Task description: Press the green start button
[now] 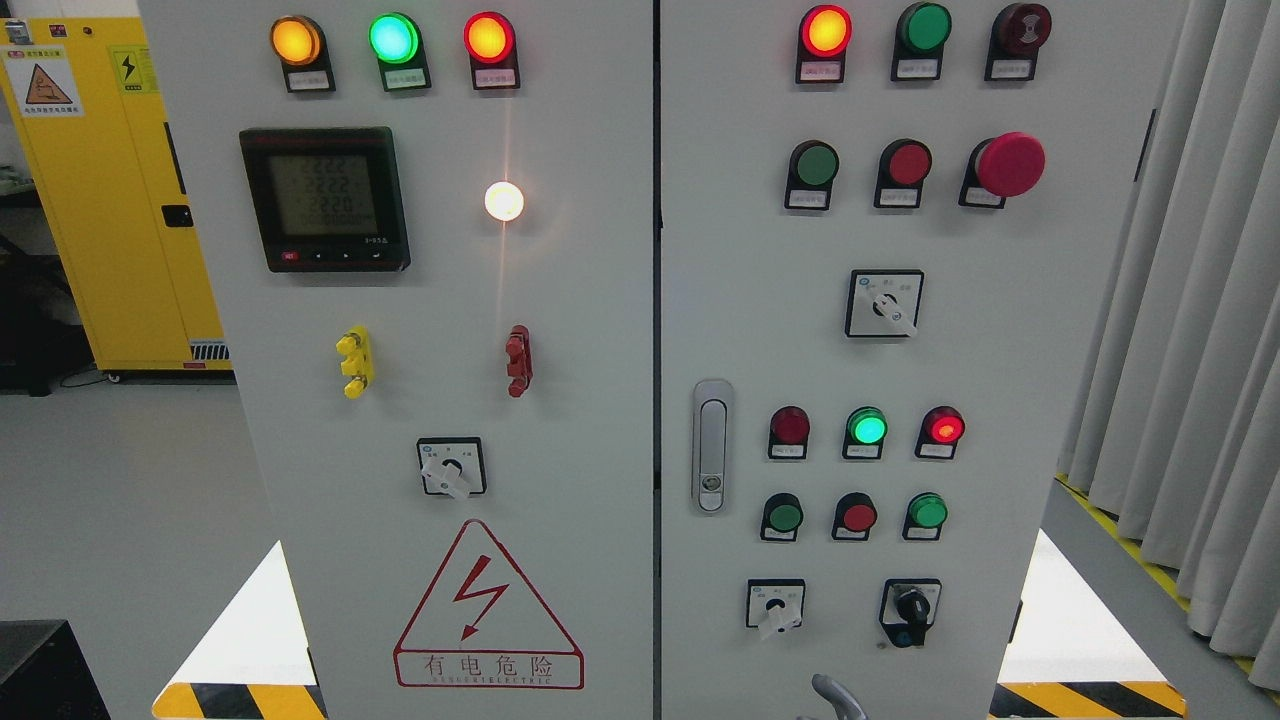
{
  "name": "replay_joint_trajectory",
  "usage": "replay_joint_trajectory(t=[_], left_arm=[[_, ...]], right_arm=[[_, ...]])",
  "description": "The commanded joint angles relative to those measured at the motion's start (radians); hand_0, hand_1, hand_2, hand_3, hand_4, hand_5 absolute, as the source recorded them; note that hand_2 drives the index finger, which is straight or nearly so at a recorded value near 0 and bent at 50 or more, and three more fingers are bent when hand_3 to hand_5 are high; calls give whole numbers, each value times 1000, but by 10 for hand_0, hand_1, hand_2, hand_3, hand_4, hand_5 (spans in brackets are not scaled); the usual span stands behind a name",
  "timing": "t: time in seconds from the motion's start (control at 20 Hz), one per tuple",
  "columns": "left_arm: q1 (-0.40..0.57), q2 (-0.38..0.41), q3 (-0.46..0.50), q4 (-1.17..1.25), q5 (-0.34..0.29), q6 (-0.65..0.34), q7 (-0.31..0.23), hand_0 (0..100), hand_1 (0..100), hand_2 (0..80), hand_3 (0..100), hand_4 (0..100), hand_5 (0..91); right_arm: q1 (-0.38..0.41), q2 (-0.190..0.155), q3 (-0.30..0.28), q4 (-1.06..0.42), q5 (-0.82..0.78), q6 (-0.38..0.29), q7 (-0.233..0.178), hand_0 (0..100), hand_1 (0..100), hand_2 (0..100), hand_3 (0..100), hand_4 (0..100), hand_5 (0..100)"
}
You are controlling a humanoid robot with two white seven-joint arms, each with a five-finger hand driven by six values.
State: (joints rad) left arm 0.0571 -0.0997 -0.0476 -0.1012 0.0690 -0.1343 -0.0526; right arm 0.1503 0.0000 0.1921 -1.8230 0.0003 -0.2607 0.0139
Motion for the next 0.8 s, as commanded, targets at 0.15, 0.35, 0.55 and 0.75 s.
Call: replay_joint_trajectory(t=[0.15, 0.35, 0.55, 0.75], left_arm=[[0, 0, 0, 0, 0, 1, 0, 120, 556, 0, 0, 0, 0], [1, 0, 0, 0, 0, 1, 0, 120, 556, 0, 0, 0, 0], [0, 0, 0, 0, 0, 1, 0, 120, 556, 0, 0, 0, 0], [0, 0, 0, 0, 0, 1, 0, 120, 556, 0, 0, 0, 0]], right_arm=[[2, 15, -2, 5, 30, 0, 0, 383, 623, 0, 141, 295, 197], [-1, 15, 0, 5, 30, 0, 0, 384, 624, 0, 141, 295, 197], [0, 15, 0, 8, 29, 0, 0, 384, 624, 0, 141, 294, 198], [-3, 15, -2, 8, 35, -2, 1, 384, 624, 0, 141, 292, 198]])
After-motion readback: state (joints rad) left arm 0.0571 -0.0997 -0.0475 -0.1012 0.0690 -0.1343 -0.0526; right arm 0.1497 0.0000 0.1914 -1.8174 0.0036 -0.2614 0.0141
